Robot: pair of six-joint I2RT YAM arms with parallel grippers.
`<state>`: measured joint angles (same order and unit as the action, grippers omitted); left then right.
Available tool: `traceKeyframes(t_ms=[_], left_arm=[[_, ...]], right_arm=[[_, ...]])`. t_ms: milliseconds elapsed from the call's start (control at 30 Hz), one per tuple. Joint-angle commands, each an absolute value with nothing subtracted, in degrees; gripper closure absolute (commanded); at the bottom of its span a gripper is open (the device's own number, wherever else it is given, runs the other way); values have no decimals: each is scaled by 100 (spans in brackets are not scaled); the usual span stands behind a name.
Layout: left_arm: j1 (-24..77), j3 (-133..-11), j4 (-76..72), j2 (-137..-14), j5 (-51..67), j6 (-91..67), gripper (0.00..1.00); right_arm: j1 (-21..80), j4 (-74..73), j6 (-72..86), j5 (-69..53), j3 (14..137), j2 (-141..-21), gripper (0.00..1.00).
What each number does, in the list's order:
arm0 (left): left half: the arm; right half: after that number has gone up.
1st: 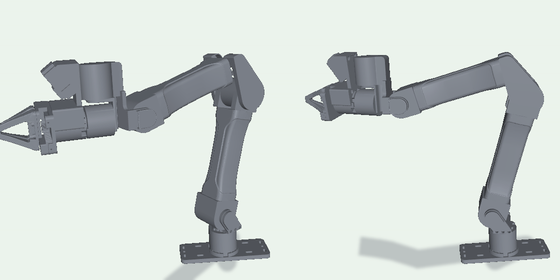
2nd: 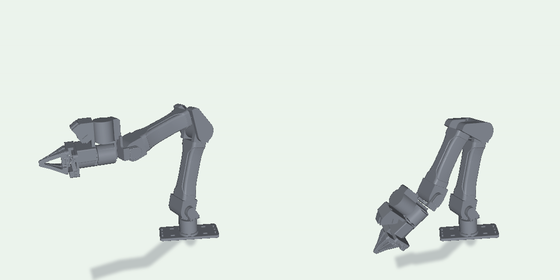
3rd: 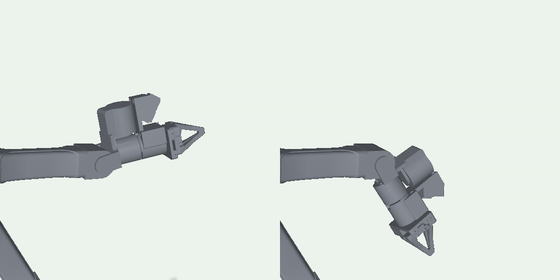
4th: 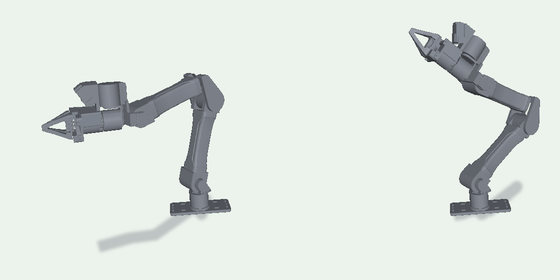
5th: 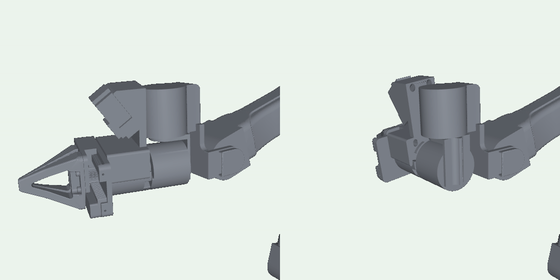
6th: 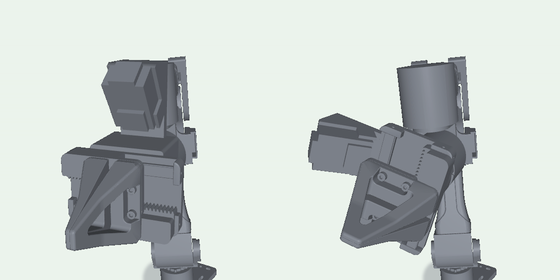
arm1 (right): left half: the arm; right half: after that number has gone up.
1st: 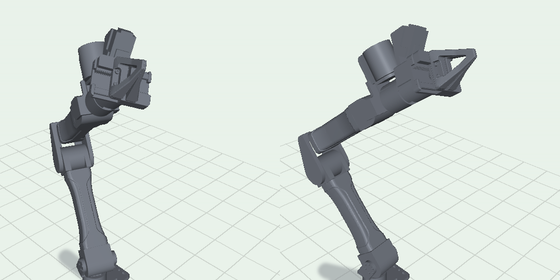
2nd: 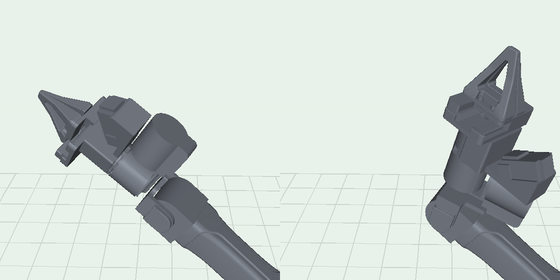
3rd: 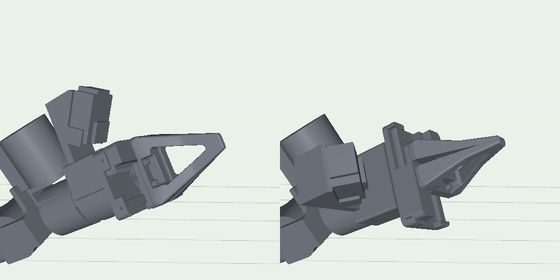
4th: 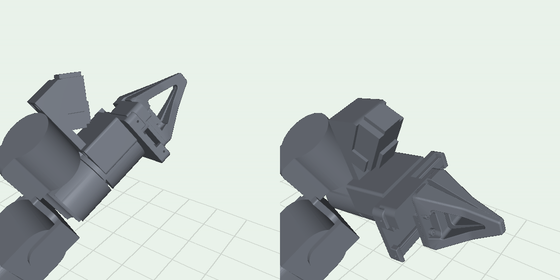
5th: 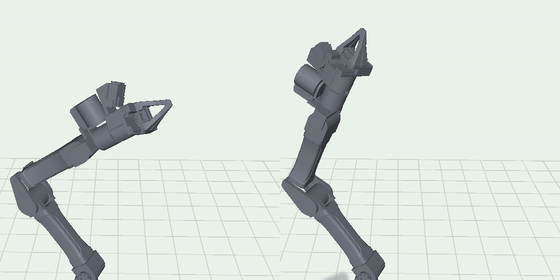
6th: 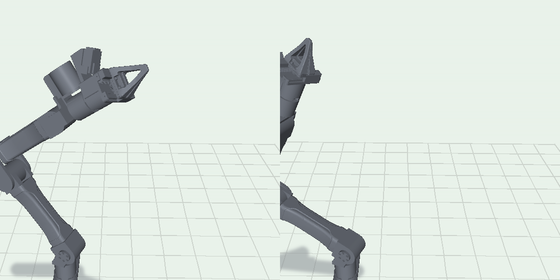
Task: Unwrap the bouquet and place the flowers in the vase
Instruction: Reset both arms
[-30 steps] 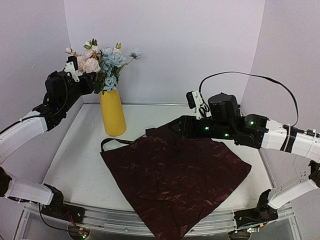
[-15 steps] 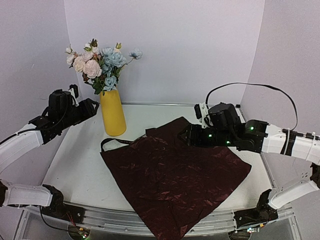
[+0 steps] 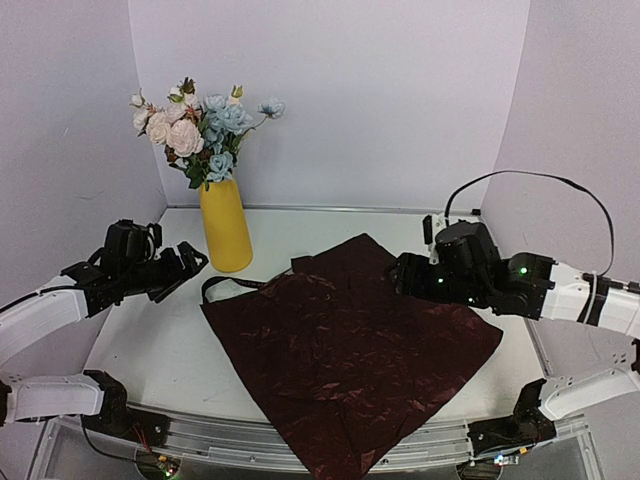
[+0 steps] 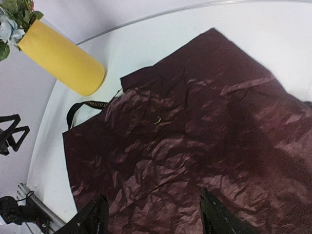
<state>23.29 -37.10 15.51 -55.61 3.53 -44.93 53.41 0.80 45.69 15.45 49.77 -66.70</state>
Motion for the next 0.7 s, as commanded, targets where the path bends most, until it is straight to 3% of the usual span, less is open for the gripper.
traceKeyframes(t_ms=[0,100,167,400,667], left_arm=[[2376,-3627,1469,-5314,504,-4146,1],[2448,-3789,1465,-5431,582,-2954,1],[2447,-3938,1458,-5480,468,-2436,0],[2445,-3709,611,-5380,-949,-2080,0],[2260,-2971,-838,-5684,-1575,-1460,0]], right_arm=[[5321,9,4698,3436,4573,-6130,24],[5323,16,4579,4277,4284,-5987,6],[5321,18,4330,4623,4185,-5967,2],[5168,548,3944,5302,3149,-5068,4],[4281,2387,2012,4893,942,-1921,17]])
